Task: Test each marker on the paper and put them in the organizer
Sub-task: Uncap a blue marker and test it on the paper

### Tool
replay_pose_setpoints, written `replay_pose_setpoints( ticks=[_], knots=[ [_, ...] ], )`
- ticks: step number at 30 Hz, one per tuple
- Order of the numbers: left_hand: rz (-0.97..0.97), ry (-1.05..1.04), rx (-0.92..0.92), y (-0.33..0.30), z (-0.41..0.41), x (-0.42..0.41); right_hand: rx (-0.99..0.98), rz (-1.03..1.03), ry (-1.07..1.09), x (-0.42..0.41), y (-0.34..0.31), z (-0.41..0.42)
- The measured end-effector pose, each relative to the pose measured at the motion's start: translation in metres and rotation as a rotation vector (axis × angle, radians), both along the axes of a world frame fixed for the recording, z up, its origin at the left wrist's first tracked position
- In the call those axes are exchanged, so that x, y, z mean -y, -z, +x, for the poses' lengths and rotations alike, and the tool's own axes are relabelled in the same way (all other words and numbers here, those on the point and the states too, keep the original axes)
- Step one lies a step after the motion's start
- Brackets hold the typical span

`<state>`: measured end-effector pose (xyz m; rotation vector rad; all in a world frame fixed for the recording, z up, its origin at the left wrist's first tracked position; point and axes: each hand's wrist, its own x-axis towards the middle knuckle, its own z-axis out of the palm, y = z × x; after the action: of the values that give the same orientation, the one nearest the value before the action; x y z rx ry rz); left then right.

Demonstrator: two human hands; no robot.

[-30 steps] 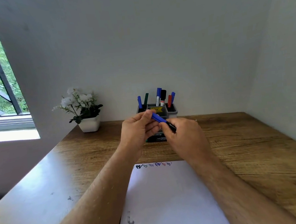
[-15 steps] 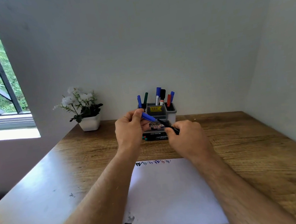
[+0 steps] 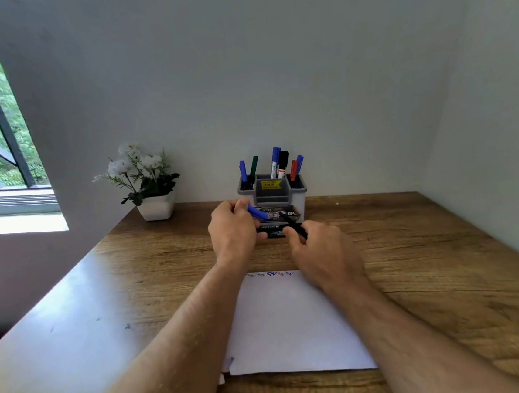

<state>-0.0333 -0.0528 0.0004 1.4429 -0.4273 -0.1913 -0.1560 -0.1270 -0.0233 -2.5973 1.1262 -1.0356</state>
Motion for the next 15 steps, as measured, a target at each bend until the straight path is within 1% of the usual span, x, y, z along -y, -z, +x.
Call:
replay_pose_setpoints(
  ticks=[5,10,13,15],
  knots=[
    [-0.007,0.011,0.001,-0.006,0.010,0.009,0.035,0.003,-0.067,0.006,-0.001,0.025],
    [0.022,0.046,-0.039,0.012,0.014,0.016,0.176,0.031,-0.047,0.015,0.000,0.036],
    [0.040,0.046,-0.066,0.015,0.018,0.017,0.317,0.159,-0.117,0.021,-0.003,0.032],
    [0.068,0.053,-0.087,0.017,0.018,0.018,0.340,0.233,-0.170,0.022,-0.009,0.028]
  ],
)
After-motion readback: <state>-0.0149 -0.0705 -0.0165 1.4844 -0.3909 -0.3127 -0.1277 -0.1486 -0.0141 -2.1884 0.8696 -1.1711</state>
